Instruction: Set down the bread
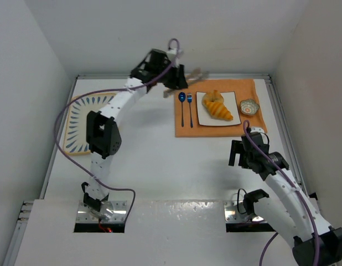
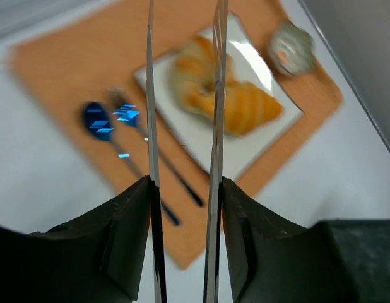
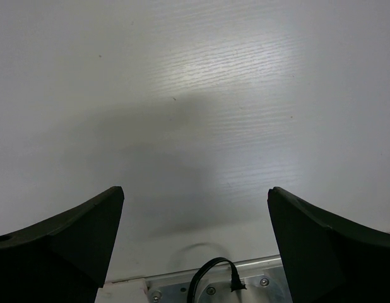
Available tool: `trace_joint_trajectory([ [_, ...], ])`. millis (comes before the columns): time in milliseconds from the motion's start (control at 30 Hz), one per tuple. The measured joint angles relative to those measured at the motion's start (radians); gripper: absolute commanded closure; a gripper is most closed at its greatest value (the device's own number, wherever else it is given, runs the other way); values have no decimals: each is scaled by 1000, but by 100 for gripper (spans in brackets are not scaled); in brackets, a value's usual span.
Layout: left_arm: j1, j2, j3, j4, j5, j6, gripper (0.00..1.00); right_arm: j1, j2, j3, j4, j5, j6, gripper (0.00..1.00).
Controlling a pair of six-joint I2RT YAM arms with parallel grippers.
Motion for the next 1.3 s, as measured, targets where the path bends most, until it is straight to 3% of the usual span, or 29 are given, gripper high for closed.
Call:
trace_joint_trajectory([
  [133,229,-58,-26,5,-47,9,49,0,13,3,14,-8,0,4],
  [267,434,-143,-177,30,-130,15,49,0,12,3,14,-12,1,4],
  [367,495,-181,-319,58,-169,-2,50,0,11,3,16,-14,8,4],
  [600,434,-179,-629,126,-225,-2,50,0,23,13,11,-29,23,4],
  [733,411,-150,-681,159,-243,1,49,0,-3,11,6,-31,42,4],
  [867,401,-132,-699,188,-251,5,28,0,-32,10,-11,-30,54,4],
  [900,400,-131,-701,189,-252,6,16,0,-35,10,-14,-30,55,4],
  [967,390,-131,-702,195,-252,6,14,0,-35,10,-18,-30,61,4],
  [1000,384,-131,-702,200,-251,6,0,0,-34,9,-18,-30,63,4],
  [1300,349,-149,-702,195,-254,14,0,0,-50,-33,-18,-55,76,0],
])
